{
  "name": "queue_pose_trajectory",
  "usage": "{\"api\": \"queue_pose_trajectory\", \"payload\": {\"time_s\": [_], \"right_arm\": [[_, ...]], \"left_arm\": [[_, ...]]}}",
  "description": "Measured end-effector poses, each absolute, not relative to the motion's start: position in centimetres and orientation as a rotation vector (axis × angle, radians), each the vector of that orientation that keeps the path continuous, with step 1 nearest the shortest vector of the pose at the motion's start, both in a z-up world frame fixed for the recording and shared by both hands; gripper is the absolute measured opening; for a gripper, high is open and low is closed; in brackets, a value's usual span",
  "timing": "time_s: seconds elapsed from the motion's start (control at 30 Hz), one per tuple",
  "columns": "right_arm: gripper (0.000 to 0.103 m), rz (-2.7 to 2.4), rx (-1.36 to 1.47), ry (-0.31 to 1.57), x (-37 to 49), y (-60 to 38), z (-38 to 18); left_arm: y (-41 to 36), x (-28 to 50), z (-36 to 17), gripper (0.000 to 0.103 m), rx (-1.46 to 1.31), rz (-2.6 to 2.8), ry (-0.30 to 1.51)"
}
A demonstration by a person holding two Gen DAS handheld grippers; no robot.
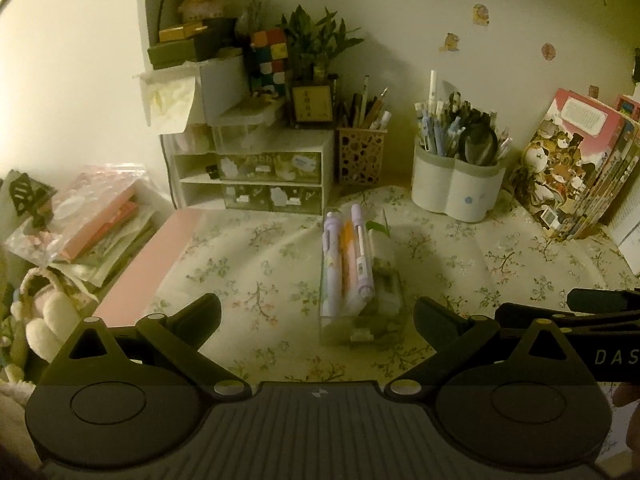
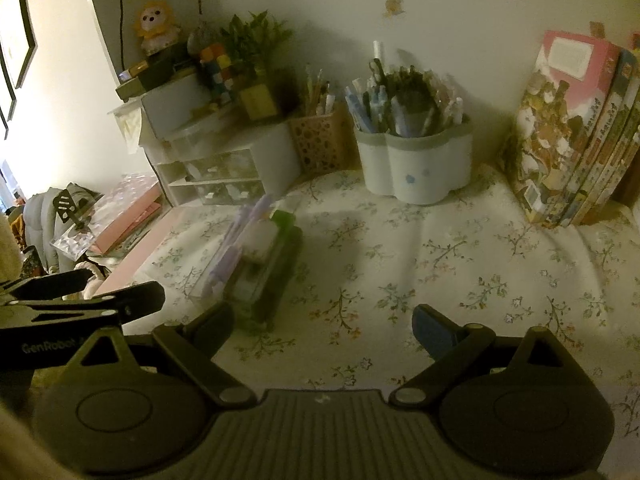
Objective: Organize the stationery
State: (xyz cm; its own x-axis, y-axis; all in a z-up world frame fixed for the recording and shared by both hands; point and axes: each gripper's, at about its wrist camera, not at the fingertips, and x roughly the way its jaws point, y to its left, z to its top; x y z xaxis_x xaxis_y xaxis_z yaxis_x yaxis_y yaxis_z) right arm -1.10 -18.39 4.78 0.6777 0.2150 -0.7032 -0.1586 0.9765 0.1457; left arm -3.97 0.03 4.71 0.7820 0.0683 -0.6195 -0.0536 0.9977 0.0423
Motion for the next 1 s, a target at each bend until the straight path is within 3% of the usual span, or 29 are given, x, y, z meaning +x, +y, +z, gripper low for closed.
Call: {"api": "queue_pose_trajectory", "payload": {"time_s": [1.0], "right_arm": [[0.086, 0.183, 0.095, 0.826, -0.84, -18.43, 4.19]], "left_arm": [[0.13, -4.05, 4.7, 0.098, 0.029, 0.065, 0.667]]}}
